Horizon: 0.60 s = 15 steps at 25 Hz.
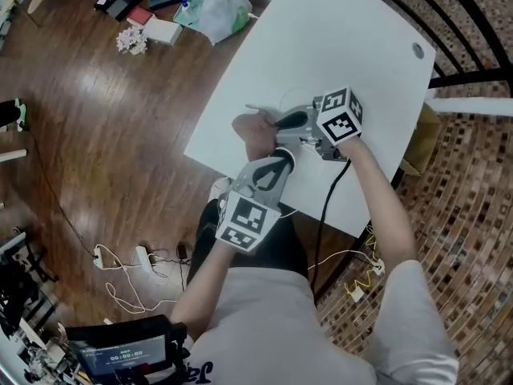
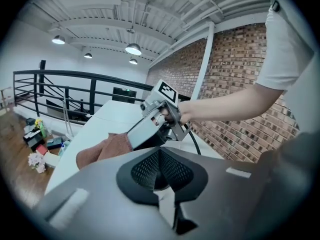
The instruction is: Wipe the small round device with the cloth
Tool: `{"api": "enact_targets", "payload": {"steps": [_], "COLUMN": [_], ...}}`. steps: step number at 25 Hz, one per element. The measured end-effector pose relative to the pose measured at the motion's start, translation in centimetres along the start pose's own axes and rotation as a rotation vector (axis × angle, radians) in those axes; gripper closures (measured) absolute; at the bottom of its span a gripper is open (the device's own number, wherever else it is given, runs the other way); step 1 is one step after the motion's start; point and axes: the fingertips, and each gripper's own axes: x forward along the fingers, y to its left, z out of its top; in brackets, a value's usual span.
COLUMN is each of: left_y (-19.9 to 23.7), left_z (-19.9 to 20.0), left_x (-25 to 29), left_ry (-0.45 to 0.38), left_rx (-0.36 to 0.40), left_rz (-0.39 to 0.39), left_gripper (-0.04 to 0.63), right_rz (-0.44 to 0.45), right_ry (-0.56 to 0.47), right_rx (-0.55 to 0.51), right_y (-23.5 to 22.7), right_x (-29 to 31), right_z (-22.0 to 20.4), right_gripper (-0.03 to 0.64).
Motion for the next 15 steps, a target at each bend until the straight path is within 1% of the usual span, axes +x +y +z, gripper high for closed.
{"api": "enact_targets", "payload": {"steps": [4, 7, 12, 15], "left_y": [0.1, 0.5, 1.7, 0.7], "left_z": [-0.1, -0.2, 0.0, -0.7], "left_x": [-0.1, -0.2, -0.4, 0.0], "left_ry": [0.008, 0.014, 0.021, 0.025], "left_rx": [0.012, 0.019, 0.035, 0.050], "left_rz": [-0.005, -0.013, -0.050, -0.043], "left_gripper": [0.578, 0.578, 0.578, 0.578], "right_rz": [-0.106, -0.172, -0.286, -0.336], "right_ry": [-0.111, -0.185, -0.326, -0.412], "right_rx": [0.017, 0.032, 0.062, 0.062], "right_y": [0.3, 1.5, 4.0, 6.2], "right_x": [-4.1, -6.0, -6.3, -5.1], "right_z": [-1.0, -2.5, -5.4, -8.3], "right_gripper": [0.578, 0.578, 0.578, 0.578]}}
